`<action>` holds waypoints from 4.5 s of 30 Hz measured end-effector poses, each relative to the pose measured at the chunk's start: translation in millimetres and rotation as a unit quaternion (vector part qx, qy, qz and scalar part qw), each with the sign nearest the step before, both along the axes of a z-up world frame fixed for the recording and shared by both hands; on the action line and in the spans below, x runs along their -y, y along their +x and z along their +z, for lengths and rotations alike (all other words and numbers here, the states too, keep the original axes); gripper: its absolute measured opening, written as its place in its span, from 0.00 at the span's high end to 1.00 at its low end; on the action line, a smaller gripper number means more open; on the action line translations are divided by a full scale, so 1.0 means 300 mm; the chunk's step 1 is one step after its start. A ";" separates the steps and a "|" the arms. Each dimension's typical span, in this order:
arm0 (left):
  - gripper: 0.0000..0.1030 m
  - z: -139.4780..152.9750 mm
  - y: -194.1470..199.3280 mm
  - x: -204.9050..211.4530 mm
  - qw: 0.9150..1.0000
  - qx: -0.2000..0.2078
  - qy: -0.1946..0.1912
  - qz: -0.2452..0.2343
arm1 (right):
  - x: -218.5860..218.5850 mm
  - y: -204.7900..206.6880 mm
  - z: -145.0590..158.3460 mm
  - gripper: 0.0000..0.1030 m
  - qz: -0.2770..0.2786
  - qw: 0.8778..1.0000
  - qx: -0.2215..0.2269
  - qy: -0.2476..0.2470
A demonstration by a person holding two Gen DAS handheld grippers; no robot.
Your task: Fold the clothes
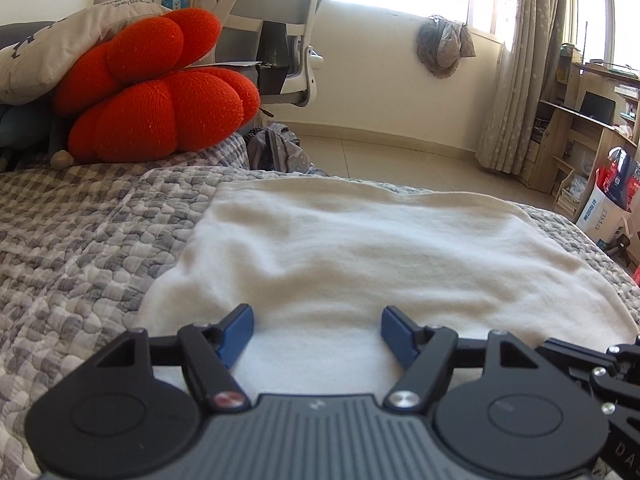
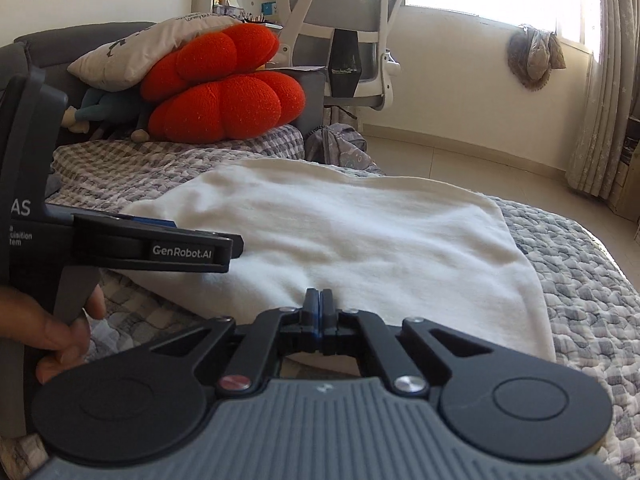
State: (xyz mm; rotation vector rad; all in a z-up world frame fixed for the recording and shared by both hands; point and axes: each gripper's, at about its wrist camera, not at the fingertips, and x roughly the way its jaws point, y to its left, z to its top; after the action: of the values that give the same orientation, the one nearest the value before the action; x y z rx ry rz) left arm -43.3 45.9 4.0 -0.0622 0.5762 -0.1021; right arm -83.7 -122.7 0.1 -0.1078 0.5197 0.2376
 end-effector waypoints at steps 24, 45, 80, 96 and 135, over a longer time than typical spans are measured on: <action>0.27 0.068 -0.078 0.092 0.996 0.055 0.066 -0.019 | 0.449 -0.066 -0.019 0.93 -0.170 0.962 -0.019 0.214; 0.13 0.027 -0.139 0.118 0.999 -0.003 0.005 -0.034 | 0.518 -0.080 -0.027 0.92 -0.163 0.949 -0.025 0.270; 0.13 0.012 -0.131 0.082 0.999 0.000 -0.024 -0.026 | 0.531 -0.072 -0.016 0.91 -0.162 0.948 -0.029 0.274; 0.13 0.004 -0.126 0.077 0.999 0.006 -0.033 -0.032 | 0.445 -0.079 0.070 0.56 -0.169 0.953 0.016 0.252; 0.13 0.003 -0.147 -0.008 0.994 0.010 -0.079 -0.079 | 0.359 -0.276 0.122 0.18 -0.230 0.871 -0.143 0.411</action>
State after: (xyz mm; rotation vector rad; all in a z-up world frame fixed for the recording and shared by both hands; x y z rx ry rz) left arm -87.4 48.5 4.8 -0.1693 0.5509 -0.3011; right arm -166.5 -230.5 36.8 0.8920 0.6846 -0.0109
